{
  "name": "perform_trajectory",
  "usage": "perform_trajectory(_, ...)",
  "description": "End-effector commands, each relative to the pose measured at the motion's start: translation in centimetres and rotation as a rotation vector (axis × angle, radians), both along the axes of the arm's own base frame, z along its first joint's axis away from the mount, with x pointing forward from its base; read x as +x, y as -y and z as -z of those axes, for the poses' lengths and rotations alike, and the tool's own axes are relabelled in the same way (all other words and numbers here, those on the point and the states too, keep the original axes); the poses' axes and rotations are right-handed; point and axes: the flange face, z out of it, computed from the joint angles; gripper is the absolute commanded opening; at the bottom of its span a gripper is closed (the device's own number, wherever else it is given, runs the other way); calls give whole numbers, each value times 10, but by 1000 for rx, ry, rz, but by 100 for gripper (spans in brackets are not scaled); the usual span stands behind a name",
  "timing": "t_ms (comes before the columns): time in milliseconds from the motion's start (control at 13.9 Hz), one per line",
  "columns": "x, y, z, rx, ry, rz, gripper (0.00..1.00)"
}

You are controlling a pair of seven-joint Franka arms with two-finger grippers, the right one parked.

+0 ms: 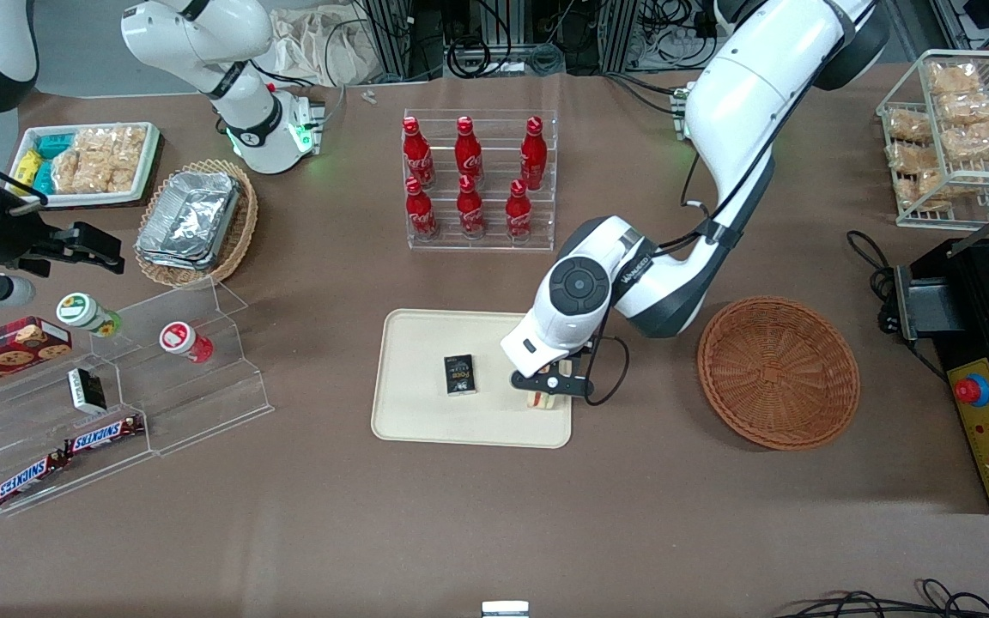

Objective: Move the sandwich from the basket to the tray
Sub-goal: 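Carry the sandwich over the cream tray and lower it beside the tissue pack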

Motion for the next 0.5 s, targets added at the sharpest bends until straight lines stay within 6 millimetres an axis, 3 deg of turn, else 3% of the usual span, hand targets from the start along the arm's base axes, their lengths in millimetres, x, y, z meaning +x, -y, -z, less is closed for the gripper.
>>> perform_trajectory(0,8,5,13,14,39,21,7)
perform_trajectory(72,8,5,15,17,40,23,9)
perform_trajectory(144,8,4,16,20,39,23,17)
perform_trajectory(216,8,4,13,20,42,22,34)
perform_trajectory(360,9,3,11,17,43,13,83)
perform_trajectory(432,10,2,9,20,44,-3,98)
